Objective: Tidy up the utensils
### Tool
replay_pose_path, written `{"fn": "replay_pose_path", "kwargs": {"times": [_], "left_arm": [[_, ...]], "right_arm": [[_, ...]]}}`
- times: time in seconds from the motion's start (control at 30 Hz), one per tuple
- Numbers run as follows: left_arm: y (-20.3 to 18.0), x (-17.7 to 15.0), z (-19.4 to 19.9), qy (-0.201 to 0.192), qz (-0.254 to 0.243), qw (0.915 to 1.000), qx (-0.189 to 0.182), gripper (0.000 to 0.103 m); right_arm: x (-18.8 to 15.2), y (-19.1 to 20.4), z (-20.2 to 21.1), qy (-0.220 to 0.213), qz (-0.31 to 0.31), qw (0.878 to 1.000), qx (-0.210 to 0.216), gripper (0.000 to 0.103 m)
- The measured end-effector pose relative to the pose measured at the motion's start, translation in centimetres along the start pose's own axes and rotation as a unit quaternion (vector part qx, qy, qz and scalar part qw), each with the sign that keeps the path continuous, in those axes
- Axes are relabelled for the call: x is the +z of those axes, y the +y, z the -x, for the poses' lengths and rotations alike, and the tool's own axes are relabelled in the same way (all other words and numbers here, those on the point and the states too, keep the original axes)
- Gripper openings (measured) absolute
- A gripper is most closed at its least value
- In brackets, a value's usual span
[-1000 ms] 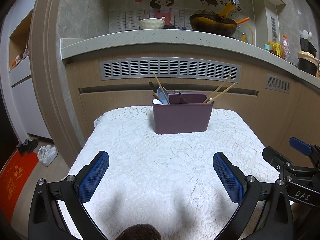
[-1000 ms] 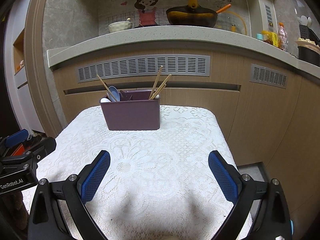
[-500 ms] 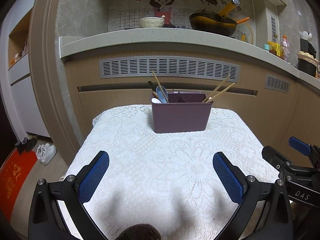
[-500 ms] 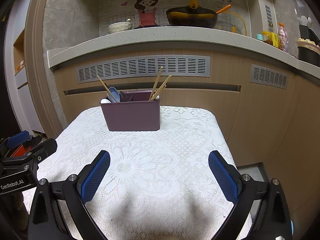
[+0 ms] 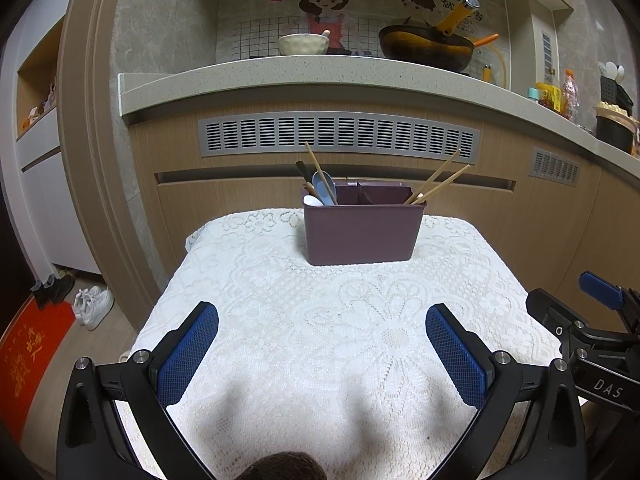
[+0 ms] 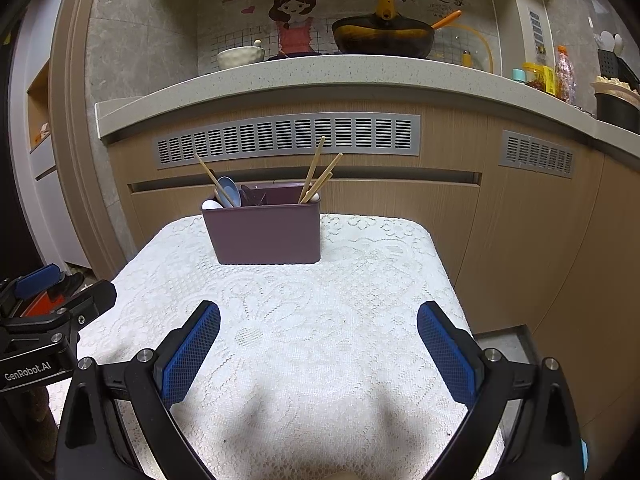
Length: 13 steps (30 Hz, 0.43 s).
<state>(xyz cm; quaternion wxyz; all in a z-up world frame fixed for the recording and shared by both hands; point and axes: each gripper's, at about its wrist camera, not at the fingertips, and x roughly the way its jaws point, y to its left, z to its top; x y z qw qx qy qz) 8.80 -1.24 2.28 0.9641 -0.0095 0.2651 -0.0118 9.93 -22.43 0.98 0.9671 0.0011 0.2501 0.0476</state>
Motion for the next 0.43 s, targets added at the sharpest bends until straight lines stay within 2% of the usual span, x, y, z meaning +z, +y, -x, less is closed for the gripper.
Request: {"fn": "replay_pose_path", "kwargs": {"times": [0.43], "left_arm": [[-0.12,-0.28,0.07,0.0,-0.002,1.0,0.007,0.103]], "right_arm": [[0.13,-0.32,-0.1,-0.001,-0.004,1.0,-0.001,0.101]]}}
